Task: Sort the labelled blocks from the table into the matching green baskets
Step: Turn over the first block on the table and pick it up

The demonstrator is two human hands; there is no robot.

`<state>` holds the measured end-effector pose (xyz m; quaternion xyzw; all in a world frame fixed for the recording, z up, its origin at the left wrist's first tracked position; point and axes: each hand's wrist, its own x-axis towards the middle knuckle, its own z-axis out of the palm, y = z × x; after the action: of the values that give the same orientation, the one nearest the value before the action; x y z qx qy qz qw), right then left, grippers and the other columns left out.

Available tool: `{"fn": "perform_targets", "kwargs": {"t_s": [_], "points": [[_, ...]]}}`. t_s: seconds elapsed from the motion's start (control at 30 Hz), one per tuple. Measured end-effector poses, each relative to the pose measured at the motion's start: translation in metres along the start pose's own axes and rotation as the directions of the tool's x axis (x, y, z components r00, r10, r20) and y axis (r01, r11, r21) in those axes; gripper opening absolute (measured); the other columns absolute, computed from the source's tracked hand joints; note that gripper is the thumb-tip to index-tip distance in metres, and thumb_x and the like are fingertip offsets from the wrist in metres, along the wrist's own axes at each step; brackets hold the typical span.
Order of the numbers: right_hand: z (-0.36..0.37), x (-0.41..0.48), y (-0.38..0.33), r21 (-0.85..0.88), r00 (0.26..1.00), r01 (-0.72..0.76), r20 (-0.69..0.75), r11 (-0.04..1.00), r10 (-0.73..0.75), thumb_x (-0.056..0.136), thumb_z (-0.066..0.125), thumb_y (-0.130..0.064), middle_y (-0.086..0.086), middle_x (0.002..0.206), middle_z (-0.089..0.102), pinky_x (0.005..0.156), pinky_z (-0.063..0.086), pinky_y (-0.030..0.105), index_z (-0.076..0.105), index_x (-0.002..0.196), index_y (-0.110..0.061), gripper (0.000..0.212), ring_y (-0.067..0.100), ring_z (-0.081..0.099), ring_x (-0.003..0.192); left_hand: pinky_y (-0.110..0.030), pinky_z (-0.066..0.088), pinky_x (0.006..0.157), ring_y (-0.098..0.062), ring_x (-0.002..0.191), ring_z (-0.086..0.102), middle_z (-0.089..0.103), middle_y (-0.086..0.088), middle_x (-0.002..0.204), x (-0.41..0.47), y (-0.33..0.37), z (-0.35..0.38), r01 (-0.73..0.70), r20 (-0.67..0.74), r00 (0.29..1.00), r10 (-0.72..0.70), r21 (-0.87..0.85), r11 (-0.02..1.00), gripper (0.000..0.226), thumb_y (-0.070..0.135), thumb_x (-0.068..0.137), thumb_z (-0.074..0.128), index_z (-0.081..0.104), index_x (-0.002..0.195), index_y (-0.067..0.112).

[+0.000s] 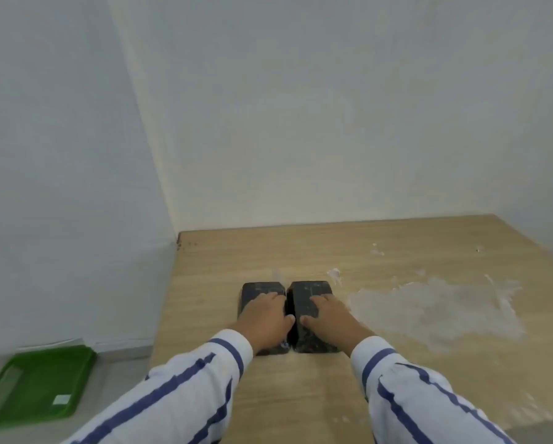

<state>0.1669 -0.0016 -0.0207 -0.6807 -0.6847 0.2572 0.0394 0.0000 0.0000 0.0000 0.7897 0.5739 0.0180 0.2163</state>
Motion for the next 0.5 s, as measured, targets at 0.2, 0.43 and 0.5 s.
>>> {"fn": "perform_targets", "kwargs": {"t_s": [0.2,0.43,0.5], "points": [[0.012,0.007,0.017,0.095,0.985,-0.156,-0.065,0.983,0.163,0.088,0.055,-0.037,0.012,0.143,0.034,0.106,0.035,0.039,0.031,0.142,-0.012,0.064,0.030,0.034,0.130,-0.046,0.018,0.115,-0.031,0.145,0.008,0.015,-0.010,0.157,0.029,0.003,0.030,-0.054,0.136,0.989,0.050,0.020,0.998,0.068,0.046,0.091,0.041,0.016,0.146,0.017],[0.019,0.021,0.031,0.299,0.952,-0.290,-0.002,0.909,0.305,0.086,0.059,-0.027,0.017,0.126,0.049,0.082,0.044,0.028,0.040,0.131,-0.005,0.053,0.029,0.054,0.108,-0.044,0.003,0.117,-0.031,0.145,-0.001,-0.002,-0.014,0.158,0.050,0.022,0.050,-0.064,0.166,0.985,0.053,0.062,0.996,0.067,0.033,0.095,0.042,0.008,0.147,0.010],[0.020,0.024,0.036,0.357,0.954,-0.286,0.024,0.889,0.298,0.084,0.060,-0.026,0.015,0.118,0.058,0.074,0.045,0.027,0.048,0.124,-0.005,0.047,0.027,0.058,0.100,-0.044,0.004,0.118,-0.032,0.145,-0.002,-0.002,-0.015,0.158,0.050,0.027,0.056,-0.059,0.189,0.981,0.046,0.064,0.996,0.066,0.029,0.094,0.044,0.010,0.147,0.008]]}}
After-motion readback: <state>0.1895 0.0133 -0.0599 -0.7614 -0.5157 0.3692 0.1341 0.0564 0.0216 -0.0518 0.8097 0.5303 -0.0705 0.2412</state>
